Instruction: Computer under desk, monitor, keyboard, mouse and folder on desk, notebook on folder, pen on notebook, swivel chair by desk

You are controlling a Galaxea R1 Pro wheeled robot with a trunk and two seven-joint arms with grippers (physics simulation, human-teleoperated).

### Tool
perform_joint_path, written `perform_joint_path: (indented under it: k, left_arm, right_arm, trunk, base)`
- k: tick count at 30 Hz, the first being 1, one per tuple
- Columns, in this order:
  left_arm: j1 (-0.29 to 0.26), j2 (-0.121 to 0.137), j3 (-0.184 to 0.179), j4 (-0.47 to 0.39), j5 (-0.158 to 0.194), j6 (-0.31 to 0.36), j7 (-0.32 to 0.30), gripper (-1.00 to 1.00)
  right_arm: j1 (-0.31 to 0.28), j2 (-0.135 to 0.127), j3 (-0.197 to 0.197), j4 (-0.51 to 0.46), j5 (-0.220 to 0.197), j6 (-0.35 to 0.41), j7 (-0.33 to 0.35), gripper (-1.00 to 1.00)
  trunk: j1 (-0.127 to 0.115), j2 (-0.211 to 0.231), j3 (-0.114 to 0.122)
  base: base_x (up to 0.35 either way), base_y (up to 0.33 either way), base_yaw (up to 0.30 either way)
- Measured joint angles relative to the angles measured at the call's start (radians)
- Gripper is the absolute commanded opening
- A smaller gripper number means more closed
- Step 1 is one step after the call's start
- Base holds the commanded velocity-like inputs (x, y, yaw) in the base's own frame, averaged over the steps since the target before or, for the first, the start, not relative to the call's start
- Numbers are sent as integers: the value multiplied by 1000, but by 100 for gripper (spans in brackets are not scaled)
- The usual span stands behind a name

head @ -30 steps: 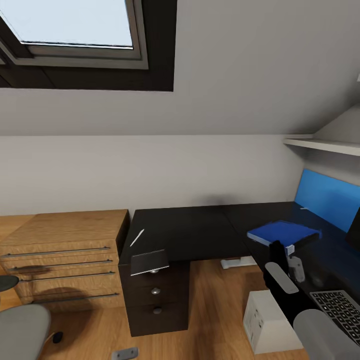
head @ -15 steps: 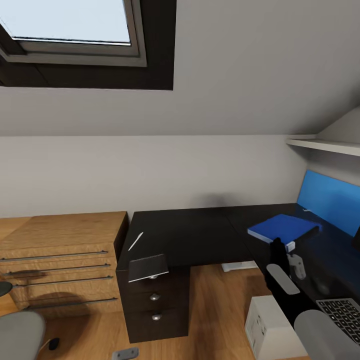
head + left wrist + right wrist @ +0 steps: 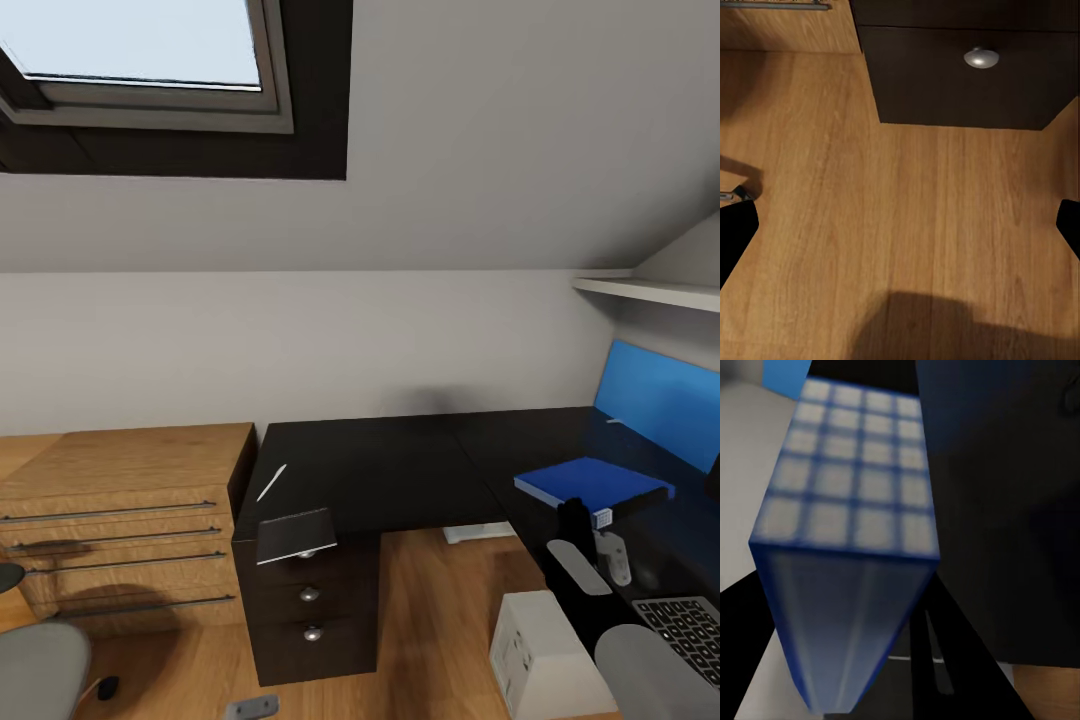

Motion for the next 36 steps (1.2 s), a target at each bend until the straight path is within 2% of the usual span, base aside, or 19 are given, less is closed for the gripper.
perform_joint_path:
  k: [4,18,31,36]
  left_arm:
    - [0,0,0,-2,1,1,-1,100]
    - [0,-13,1,-3,2,3,-1,100]
    - [0,-14,1,-2,2,3,-1,100]
    - [0,-14,2,-2,2,2,-1,100]
  right_arm:
    - [-1,-1,0,2,-1,1,0,-100]
    - [-1,1,-1,-1,-3,3,-1,-100]
    - [-1,1,-2,-3,-5,11,-3,-100]
    - [-1,2,-1,-3,-4,12,-3,-100]
  trunk:
    - [0,0,0]
    - [54,-98,-44]
    - [103,-189,-85]
    - [104,-189,-85]
  base:
    - [0,0,0]
    - [0,0,0]
    - [0,0,0]
    - [0,0,0]
